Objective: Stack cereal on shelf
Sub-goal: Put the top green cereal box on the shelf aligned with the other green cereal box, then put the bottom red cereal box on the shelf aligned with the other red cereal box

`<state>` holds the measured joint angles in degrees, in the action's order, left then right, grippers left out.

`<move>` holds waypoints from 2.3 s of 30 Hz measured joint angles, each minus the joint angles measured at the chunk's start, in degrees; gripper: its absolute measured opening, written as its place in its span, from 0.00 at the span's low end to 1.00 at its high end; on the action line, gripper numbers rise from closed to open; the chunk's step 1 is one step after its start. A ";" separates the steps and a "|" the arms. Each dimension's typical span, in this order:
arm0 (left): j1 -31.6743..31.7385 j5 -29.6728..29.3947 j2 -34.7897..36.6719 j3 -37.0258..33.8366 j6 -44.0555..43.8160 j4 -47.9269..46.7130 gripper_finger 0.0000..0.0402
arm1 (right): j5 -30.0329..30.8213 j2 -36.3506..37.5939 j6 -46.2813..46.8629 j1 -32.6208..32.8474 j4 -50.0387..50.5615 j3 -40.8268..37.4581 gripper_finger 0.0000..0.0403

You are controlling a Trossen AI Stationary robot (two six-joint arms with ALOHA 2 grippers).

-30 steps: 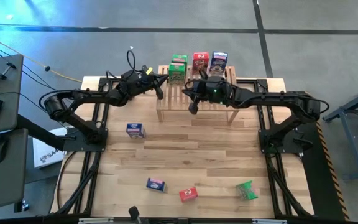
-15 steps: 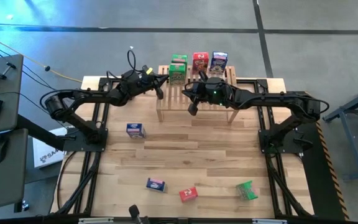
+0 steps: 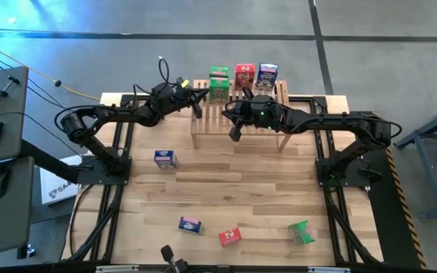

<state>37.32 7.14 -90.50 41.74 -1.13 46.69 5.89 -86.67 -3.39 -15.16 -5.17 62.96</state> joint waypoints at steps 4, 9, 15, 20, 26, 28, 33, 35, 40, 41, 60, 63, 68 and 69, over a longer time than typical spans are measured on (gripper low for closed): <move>1.02 0.30 0.74 0.00 -0.06 -0.04 0.00 | 0.00 0.00 -0.03 -0.02 0.00 0.00 0.00; 1.73 1.90 4.30 -2.05 0.18 -0.03 0.00 | 6.82 0.00 0.23 -0.13 0.62 0.00 0.03; 1.54 2.15 7.27 -5.70 -0.28 -0.44 0.00 | 13.95 -0.02 2.15 -3.72 4.61 -0.02 0.03; 0.80 2.82 6.66 -6.12 -1.62 -0.23 0.00 | 12.94 -0.24 2.95 -6.78 2.66 -0.02 0.00; 0.72 2.84 6.43 -5.31 -1.27 -0.09 0.00 | 6.15 -2.73 2.97 -8.11 -3.00 -0.04 0.00; 0.72 2.82 6.40 -4.90 -1.27 -0.10 0.00 | 6.15 -3.40 2.97 -8.28 -3.50 -0.04 0.00; 0.72 2.82 6.40 -4.05 -0.80 -0.11 0.00 | 6.32 -3.67 3.41 -8.46 -4.19 -0.04 0.00; 0.72 2.82 6.40 -3.89 -0.70 -0.12 0.00 | 6.32 -3.67 3.41 -8.46 -4.73 -0.04 0.00; 0.72 2.82 6.40 -3.85 0.09 -0.45 0.00 | 6.28 -3.67 3.41 -8.93 -5.49 -0.04 0.00; 0.74 3.03 6.40 -4.00 0.22 -0.08 0.00 | 6.30 -3.67 3.40 -9.05 -5.53 -0.04 0.00; 0.48 8.44 18.63 -17.71 0.95 4.18 0.00 | 4.74 8.04 7.18 15.76 17.25 -0.02 0.03; 0.48 8.44 19.02 -18.55 0.03 4.16 0.00 | 5.12 7.89 12.08 23.03 19.63 -0.02 0.12; 0.46 8.39 18.94 -18.56 -1.52 3.53 0.00 | 7.72 5.92 20.81 34.02 21.43 -0.02 0.36; 0.46 8.36 18.82 -18.56 -1.66 3.50 0.00 | 8.40 5.53 22.46 36.06 21.29 -0.02 0.41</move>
<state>37.78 15.50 -71.67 23.18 -2.79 50.19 14.29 -81.15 19.06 20.90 16.12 62.94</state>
